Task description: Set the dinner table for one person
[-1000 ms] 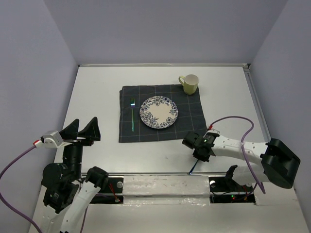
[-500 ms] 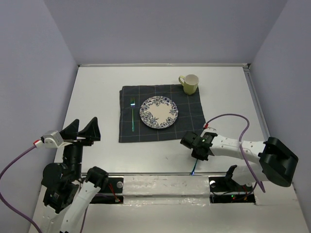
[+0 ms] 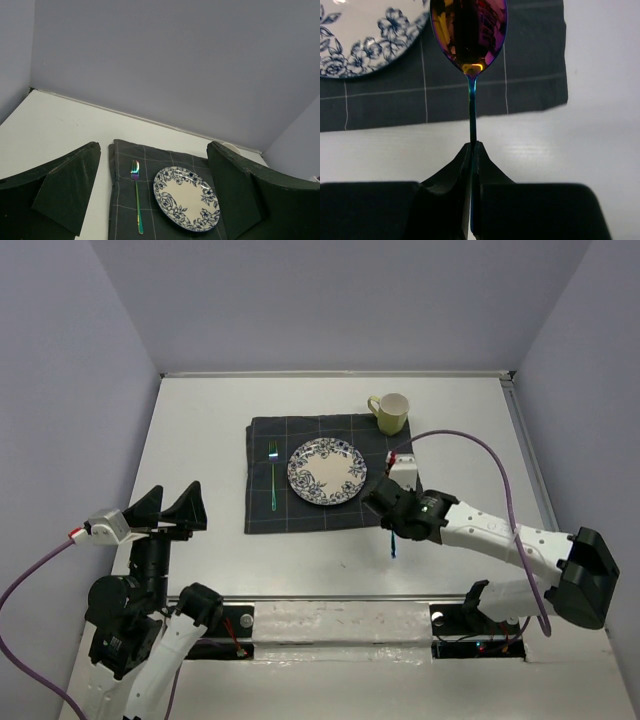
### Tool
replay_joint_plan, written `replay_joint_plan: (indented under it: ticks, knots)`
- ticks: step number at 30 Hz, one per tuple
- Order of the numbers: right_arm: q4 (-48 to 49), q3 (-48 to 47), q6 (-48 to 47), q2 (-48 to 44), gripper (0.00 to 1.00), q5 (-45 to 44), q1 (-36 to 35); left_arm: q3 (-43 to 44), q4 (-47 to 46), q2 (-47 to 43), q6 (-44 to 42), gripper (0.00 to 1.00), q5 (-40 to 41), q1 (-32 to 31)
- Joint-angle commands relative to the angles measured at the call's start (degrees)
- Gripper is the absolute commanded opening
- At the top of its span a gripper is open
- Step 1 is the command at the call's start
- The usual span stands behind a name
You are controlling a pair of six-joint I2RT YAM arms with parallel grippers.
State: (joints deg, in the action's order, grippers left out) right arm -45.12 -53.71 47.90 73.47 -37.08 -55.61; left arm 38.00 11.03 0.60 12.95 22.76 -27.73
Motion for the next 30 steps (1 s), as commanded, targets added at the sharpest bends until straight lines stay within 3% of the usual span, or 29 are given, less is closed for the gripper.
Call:
replay_joint_plan:
  ticks: [1,5,12,30]
  knots:
    - [20.39,-2.27,-26.22,0.44,0.00,0.76,6.81,0.23,-1.27,-1.13,-0.29,0.99,0.18,0.13]
    - [31.92,-3.49,-35.06,3.07,0.00,14.56,16.49,0.23,-1.18,0.54,-0.38,0.99,0.26,0.21]
    - [34.66,-11.50,-39.02,15.55,0.00,24.41,23.53,0.23,-1.27,1.24,-0.47,0.99,0.18,0.30]
    - [35.54,-16.42,-32.96,27.86,0.00,26.89,28.19,0.15,-1.62,4.14,-0.38,0.99,-0.53,2.15]
